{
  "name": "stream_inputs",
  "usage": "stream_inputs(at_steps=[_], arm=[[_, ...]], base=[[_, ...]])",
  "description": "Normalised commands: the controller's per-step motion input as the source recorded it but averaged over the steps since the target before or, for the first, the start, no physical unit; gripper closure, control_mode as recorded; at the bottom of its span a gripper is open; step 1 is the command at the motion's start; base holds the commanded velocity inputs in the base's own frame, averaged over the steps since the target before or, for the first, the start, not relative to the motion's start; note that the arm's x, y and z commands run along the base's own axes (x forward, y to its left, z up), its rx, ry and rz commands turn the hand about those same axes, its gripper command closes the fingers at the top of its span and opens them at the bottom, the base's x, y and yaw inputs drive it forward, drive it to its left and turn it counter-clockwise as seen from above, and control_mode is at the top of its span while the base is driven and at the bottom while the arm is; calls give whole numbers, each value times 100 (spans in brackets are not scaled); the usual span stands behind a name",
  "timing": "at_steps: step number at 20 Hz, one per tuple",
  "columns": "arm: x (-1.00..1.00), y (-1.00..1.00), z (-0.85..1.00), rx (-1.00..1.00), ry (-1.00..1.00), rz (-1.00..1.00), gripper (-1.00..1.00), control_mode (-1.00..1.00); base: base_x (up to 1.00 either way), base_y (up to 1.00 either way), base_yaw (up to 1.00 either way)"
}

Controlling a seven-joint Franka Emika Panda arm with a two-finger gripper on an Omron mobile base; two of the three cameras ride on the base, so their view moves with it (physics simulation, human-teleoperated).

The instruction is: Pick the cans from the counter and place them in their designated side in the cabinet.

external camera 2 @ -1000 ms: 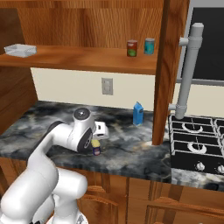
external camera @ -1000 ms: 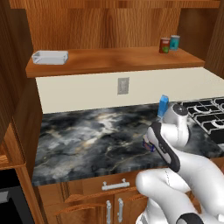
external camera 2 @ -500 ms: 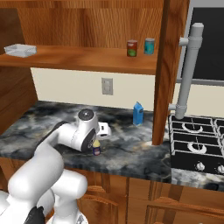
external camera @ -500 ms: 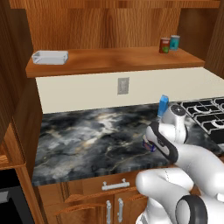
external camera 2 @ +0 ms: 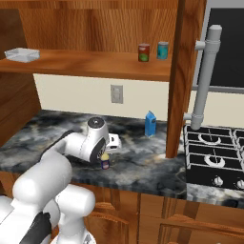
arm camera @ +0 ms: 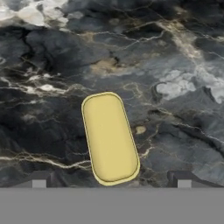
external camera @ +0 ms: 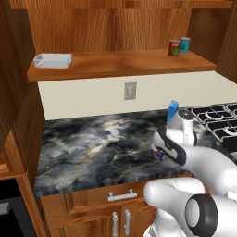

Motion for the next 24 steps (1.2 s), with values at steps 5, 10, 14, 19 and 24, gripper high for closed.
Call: stream_inputs(at_steps=[5,10,14,19,24], arm=[[6,0,-10,0,4,0,-100,-100],[11,0,-13,0,2,0,-100,-100],[12,1,-17,0,1,0,-100,-100],[12,1,-17,0,0,0,-100,-100],[11,0,-18,0,1,0,-100,-100]], base=[[0,0,0],[0,0,0],[0,0,0],[0,0,0],[0,0,0]])
